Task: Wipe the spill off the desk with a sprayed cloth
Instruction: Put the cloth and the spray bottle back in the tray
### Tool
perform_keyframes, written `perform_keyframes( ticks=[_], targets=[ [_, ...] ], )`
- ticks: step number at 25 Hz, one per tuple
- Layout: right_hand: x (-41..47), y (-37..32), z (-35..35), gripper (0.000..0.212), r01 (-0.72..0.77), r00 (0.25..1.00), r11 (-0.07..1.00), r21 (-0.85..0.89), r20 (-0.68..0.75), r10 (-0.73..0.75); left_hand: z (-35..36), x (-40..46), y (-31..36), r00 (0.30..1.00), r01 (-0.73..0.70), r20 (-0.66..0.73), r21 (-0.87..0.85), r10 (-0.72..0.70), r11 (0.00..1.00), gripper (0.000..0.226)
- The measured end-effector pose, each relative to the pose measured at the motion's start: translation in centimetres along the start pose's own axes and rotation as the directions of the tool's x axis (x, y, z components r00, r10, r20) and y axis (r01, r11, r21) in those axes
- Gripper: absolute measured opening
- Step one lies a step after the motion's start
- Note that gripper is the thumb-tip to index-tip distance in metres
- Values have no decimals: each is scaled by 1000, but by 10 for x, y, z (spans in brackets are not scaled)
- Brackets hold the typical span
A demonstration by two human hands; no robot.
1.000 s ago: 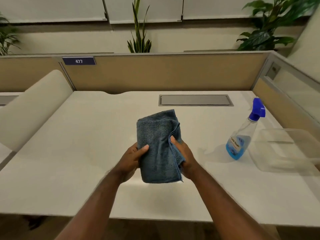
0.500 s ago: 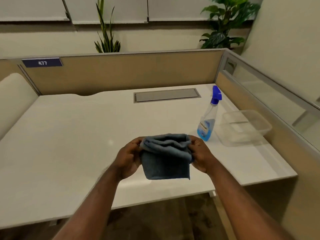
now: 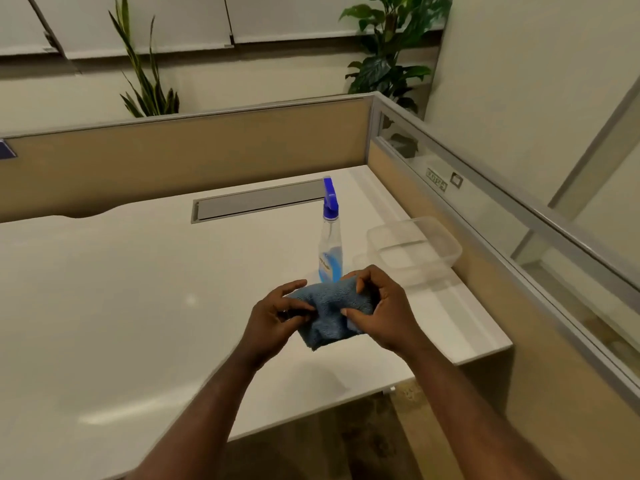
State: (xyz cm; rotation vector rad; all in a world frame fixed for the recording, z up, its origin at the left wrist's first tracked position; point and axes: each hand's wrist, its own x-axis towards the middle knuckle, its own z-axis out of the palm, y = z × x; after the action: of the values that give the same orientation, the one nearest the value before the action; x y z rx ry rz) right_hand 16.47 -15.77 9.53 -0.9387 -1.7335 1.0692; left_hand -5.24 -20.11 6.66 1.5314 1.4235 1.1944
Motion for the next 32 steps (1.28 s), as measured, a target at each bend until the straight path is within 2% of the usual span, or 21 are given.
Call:
perform_keyframes(
  ticks=[3, 6, 9, 11, 12, 14, 16, 17, 18, 19, 20, 21, 22, 23, 24, 25, 26, 28, 30, 32],
  targets=[
    [0, 21, -29, 57, 81, 993, 996, -49, -87, -85, 56, 14, 1, 993, 11, -118, 43, -6, 999, 18],
    [-2, 41, -52, 52, 323, 919, 908, -267, -139, -368, 102, 23, 19, 981, 98, -162, -51, -105, 994, 22],
    [-5, 59, -65, 41, 543, 778, 688, -481, -20, -627, 134, 36, 32, 936, 178, -255, -249, -242, 952, 25],
    [-3, 68, -69, 37, 615, 704, 563, -552, 64, -707, 144, 52, 39, 925, 217, -198, -420, -323, 881, 52],
    [1, 72, -70, 36, 632, 689, 527, -568, 100, -718, 146, 60, 43, 924, 241, -153, -477, -349, 846, 61],
    [8, 77, -76, 35, 642, 694, 502, -580, 160, -702, 149, 76, 49, 920, 262, -124, -511, -372, 818, 63],
    [14, 79, -87, 41, 621, 744, 561, -548, 187, -641, 153, 91, 48, 922, 266, -111, -516, -372, 814, 48],
    [18, 79, -93, 49, 573, 791, 638, -515, 143, -596, 153, 98, 47, 930, 259, -93, -522, -356, 813, 39],
    [23, 79, -100, 59, 482, 847, 738, -472, 36, -531, 154, 104, 44, 940, 252, -68, -524, -335, 813, 31],
    [32, 77, -107, 65, 333, 899, 848, -411, -134, -418, 154, 110, 42, 948, 250, -37, -528, -316, 812, 26],
    [44, 75, -114, 69, 138, 923, 945, -296, -308, -231, 154, 116, 41, 953, 254, -6, -529, -303, 810, 25],
    [57, 72, -122, 71, -67, 924, 992, -104, -381, 22, 154, 121, 41, 956, 260, 23, -531, -293, 807, 26],
    [72, 72, -131, 72, -238, 918, 962, 138, -292, 269, 155, 126, 41, 958, 264, 49, -531, -282, 805, 28],
    [84, 76, -138, 70, -359, 909, 868, 343, -85, 409, 157, 131, 41, 961, 263, 69, -532, -269, 805, 30],
    [94, 81, -145, 64, -450, 882, 768, 455, 91, 462, 159, 136, 42, 963, 261, 82, -534, -258, 804, 30],
    [101, 85, -150, 58, -494, 864, 718, 490, 180, 471, 161, 140, 42, 965, 255, 85, -533, -249, 806, 31],
    [109, 89, -153, 55, -498, 862, 717, 488, 189, 469, 163, 144, 39, 969, 241, 80, -518, -234, 821, 33],
    [124, 93, -157, 55, -451, 883, 774, 444, 97, 459, 163, 147, 30, 976, 212, 45, -391, -212, 896, 45],
    [139, 99, -163, 58, -419, 886, 795, 439, 6, 463, 161, 142, 13, 978, 204, -6, -161, -207, 966, 65],
    [157, 107, -170, 54, -408, 878, 774, 484, -27, 479, 160, 130, -13, 979, 206, -6, 89, -206, 975, 81]
  ],
)
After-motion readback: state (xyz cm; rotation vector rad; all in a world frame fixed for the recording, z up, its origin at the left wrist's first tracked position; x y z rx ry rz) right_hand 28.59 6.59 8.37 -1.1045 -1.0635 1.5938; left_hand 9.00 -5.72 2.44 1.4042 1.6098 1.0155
